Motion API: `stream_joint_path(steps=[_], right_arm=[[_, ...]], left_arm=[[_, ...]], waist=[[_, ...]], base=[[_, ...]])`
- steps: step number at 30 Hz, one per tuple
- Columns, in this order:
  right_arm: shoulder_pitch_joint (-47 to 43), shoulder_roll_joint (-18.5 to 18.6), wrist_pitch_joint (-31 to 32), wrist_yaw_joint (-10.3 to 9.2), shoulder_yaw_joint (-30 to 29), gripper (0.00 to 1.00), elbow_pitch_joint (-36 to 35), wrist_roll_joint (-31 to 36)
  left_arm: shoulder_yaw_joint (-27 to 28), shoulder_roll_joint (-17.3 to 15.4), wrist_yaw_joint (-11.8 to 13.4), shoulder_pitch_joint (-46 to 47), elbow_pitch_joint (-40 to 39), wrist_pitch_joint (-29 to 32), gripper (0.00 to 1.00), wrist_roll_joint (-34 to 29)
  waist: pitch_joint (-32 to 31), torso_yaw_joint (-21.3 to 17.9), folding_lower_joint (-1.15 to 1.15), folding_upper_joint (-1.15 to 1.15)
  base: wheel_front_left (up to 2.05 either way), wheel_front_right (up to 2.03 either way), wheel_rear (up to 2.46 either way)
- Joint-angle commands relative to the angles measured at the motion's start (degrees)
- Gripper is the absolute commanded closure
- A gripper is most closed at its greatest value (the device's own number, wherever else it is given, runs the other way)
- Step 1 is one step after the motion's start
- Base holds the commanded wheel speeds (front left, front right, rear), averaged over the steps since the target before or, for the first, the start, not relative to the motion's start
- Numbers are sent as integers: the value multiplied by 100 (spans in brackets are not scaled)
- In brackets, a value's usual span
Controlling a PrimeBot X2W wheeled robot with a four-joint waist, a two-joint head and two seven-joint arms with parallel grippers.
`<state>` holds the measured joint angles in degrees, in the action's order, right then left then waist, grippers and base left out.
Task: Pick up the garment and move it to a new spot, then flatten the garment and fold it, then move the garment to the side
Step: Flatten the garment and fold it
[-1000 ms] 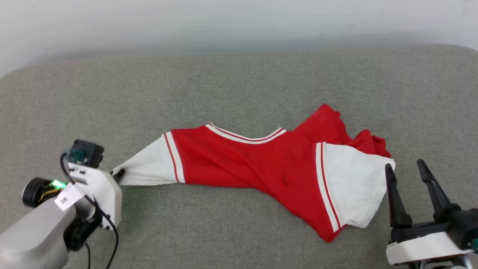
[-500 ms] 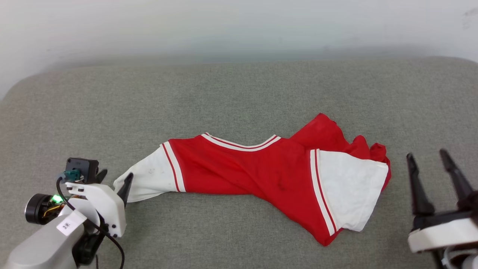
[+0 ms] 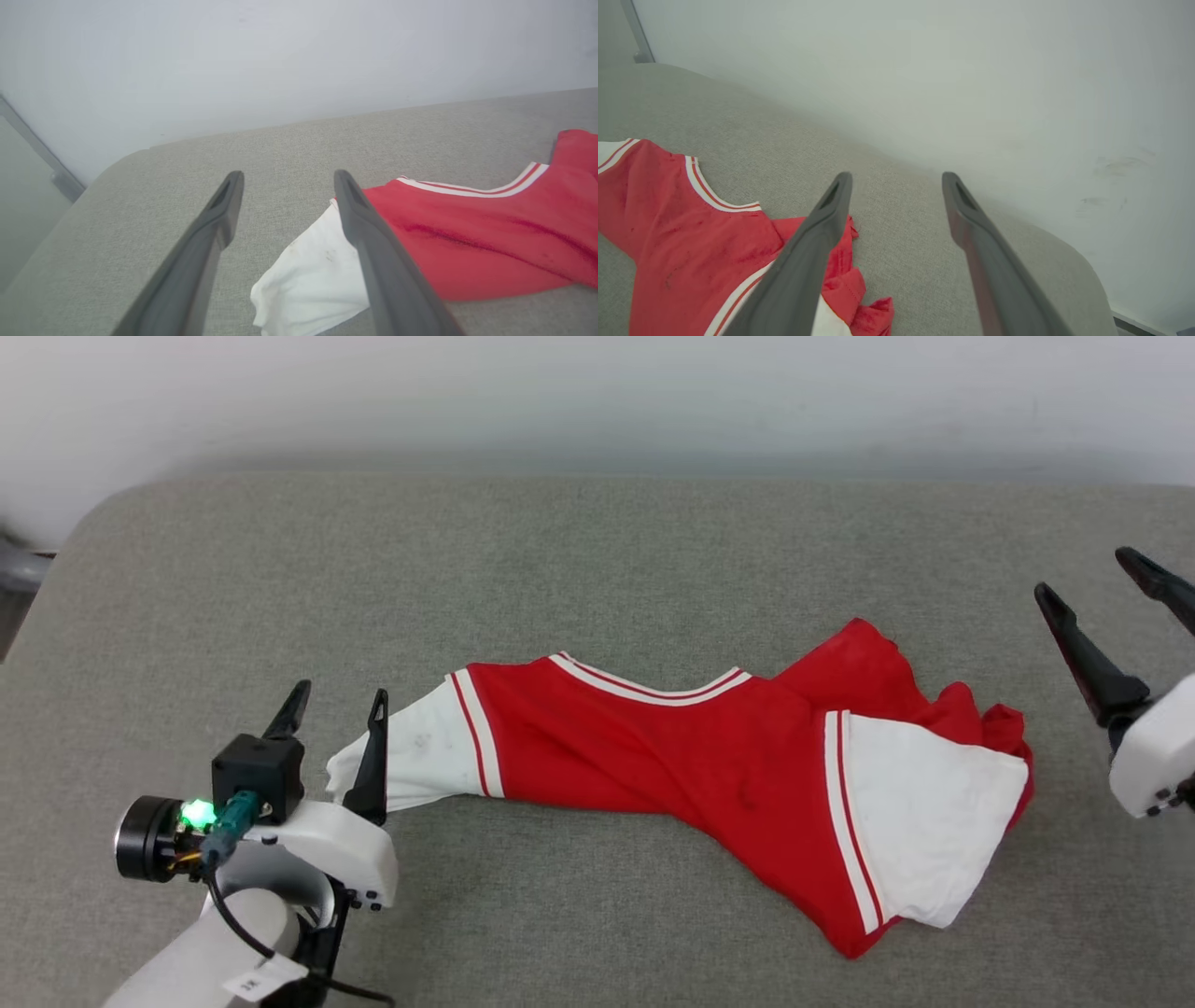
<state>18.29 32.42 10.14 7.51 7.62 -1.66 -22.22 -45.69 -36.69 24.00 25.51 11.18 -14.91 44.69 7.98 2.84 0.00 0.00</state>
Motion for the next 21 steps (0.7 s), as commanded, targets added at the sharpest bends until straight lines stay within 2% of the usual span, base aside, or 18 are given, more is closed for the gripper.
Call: stream_joint_path(steps=[1, 5, 9, 12, 15, 21], right_arm=[[309, 231, 287, -4, 247, 0, 31, -207], [1039, 841, 1449, -5, 1157, 0, 208, -869], [1784, 1128, 2629, -6, 1937, 0, 480, -1408], [2286, 1157, 3269, -5, 2436, 0, 827, -1663], [2781, 1162, 3627, -5, 2842, 0, 1188, -1726], [3245, 976, 3743, -6, 3496, 0, 2110, -1777]], left_arm=[[202, 78, 97, -217, -183, -37, 0, -238], [771, 365, 260, -600, -699, -34, 0, -922], [1212, 701, 203, -881, -1006, -34, 0, -1473], [1460, 985, 80, -992, -1084, -34, 0, -1772], [1679, 1228, -81, -978, -1139, -35, 0, -2041], [2065, 1681, -441, -942, -1110, -35, 0, -2441]], waist=[[127, 114, 0, 0], [343, 273, 0, 0], [626, 442, 0, 0], [877, 588, 0, 0], [1138, 743, 0, 0], [1500, 977, 0, 0]], base=[[0, 0, 0], [0, 0, 0], [0, 0, 0], [0, 0, 0], [0, 0, 0], [0, 0, 0]])
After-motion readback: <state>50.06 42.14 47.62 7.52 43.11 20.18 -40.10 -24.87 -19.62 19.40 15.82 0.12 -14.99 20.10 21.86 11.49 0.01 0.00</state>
